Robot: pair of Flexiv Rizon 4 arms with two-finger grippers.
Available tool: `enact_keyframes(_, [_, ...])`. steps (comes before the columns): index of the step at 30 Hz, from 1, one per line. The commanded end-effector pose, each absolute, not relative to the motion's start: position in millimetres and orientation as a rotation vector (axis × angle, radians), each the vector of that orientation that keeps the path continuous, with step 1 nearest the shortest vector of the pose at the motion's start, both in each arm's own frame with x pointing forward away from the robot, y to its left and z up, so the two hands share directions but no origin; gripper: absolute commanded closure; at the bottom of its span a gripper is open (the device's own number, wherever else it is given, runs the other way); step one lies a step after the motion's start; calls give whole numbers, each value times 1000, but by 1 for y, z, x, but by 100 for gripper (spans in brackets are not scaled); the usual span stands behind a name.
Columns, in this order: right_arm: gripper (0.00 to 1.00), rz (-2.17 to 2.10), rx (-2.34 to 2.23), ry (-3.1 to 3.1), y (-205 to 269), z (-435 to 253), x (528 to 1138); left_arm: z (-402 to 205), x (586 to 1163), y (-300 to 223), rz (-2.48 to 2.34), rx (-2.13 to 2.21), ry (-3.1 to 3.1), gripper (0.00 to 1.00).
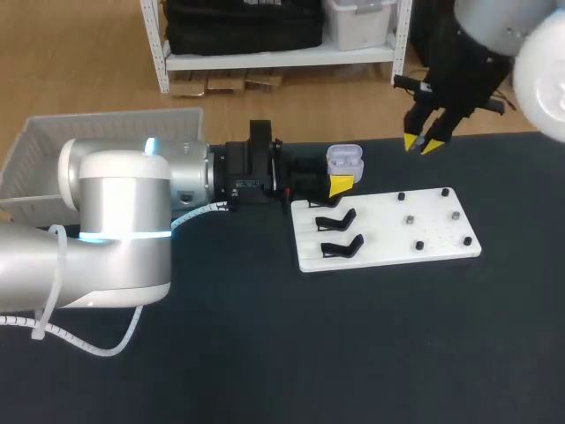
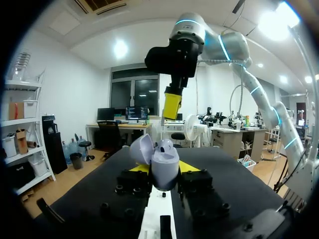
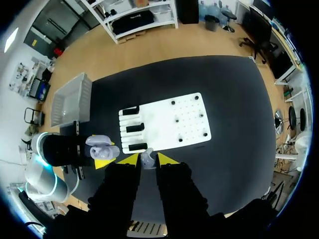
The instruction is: Pick up each earbud case from the left stands, insert the matching earbuds, close the lid, and place the case in the box.
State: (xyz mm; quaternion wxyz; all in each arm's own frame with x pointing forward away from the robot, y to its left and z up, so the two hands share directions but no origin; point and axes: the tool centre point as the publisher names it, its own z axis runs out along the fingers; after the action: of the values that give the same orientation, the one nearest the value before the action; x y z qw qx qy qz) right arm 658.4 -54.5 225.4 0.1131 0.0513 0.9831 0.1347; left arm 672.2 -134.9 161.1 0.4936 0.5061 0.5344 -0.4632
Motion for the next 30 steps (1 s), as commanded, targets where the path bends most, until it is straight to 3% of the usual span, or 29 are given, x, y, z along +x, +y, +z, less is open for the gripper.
enact_keyframes(1, [100,390,159,2835,-56,225,651,159,671,-135,-1117,1217,1288,100])
enact_keyframes(6, [100,390,159,2835,-56,225,651,159,671,-135,-1117,1217,1288,100])
enact_keyframes(19, [100,344,-408,2877,16,251,615,159,671,-135,-1117,1217,1288,100])
enact_keyframes(30, [100,286,-554,2925,36,232,629,159,671,-135,-1117,1217,1288,100])
